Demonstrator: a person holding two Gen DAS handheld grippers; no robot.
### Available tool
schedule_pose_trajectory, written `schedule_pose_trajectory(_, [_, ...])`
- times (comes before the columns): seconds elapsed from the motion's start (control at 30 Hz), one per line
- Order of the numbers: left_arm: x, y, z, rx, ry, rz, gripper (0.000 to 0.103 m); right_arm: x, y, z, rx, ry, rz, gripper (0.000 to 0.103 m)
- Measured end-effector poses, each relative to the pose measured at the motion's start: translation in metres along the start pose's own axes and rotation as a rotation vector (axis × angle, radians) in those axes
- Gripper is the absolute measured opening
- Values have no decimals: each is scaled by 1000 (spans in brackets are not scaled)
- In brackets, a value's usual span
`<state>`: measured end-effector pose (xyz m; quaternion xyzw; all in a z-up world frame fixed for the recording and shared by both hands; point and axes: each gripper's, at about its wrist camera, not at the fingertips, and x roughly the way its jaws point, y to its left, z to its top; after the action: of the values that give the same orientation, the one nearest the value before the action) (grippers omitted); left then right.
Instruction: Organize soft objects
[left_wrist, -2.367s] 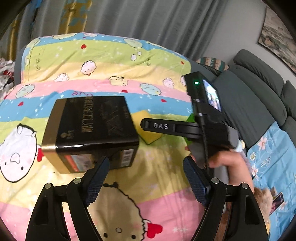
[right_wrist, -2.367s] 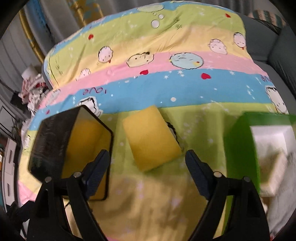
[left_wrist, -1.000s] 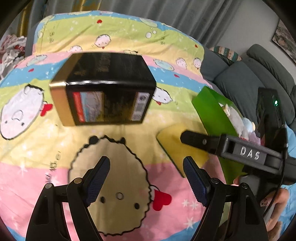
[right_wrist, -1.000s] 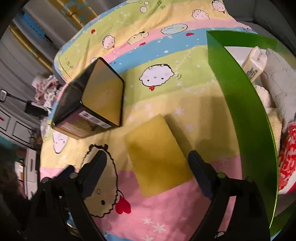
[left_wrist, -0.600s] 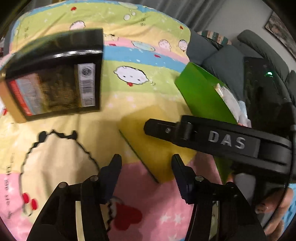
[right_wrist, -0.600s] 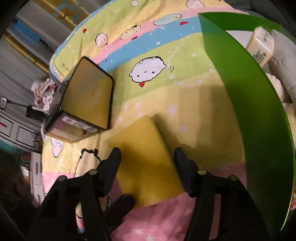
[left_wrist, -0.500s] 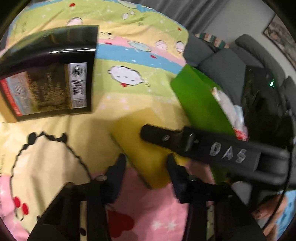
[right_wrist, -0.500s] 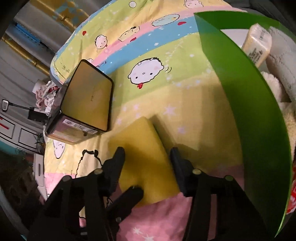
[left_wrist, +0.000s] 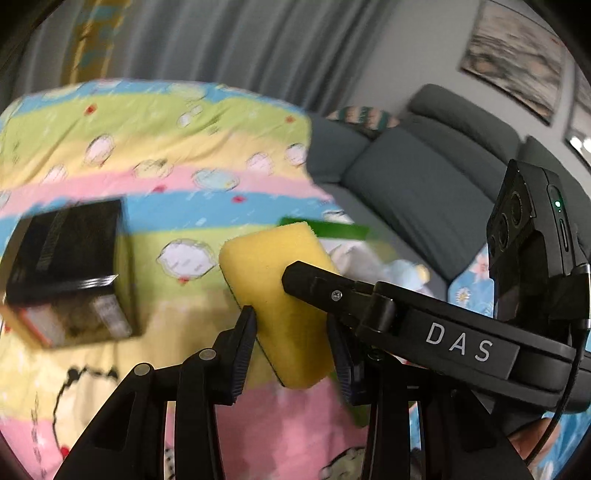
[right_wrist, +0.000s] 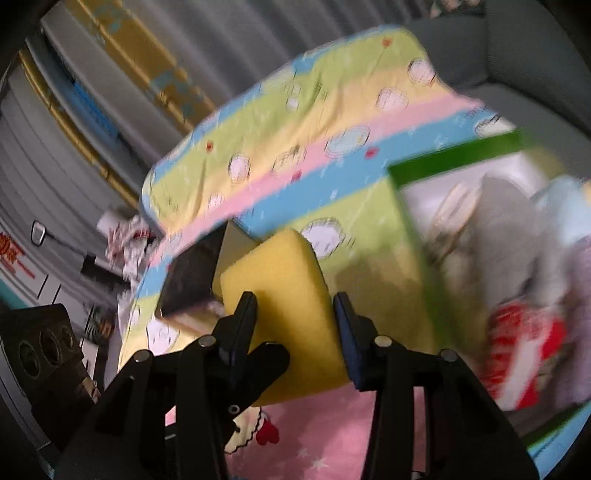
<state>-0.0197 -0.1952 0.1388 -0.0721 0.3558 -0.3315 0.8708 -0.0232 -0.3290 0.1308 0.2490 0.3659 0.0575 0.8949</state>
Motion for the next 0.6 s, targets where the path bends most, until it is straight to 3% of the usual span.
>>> schedule_pose_trajectory(0.2, [34,-42,15,94,10,-95,39,-31,-39,15,98,-125,-63,43])
schedule_pose_trajectory(0.37, [75,-64,14,105,71,-163,39,-38,-75,15,175,-155,-135,43])
schedule_pose_trajectory(0.53, [106,-67,4,80,165,-146,39,-27,-100,12,221,-119,-280,43])
schedule_pose_trajectory(0.6, [107,-66,2,77,170,-124,44,-23,-106,11,225,-106,-308,45])
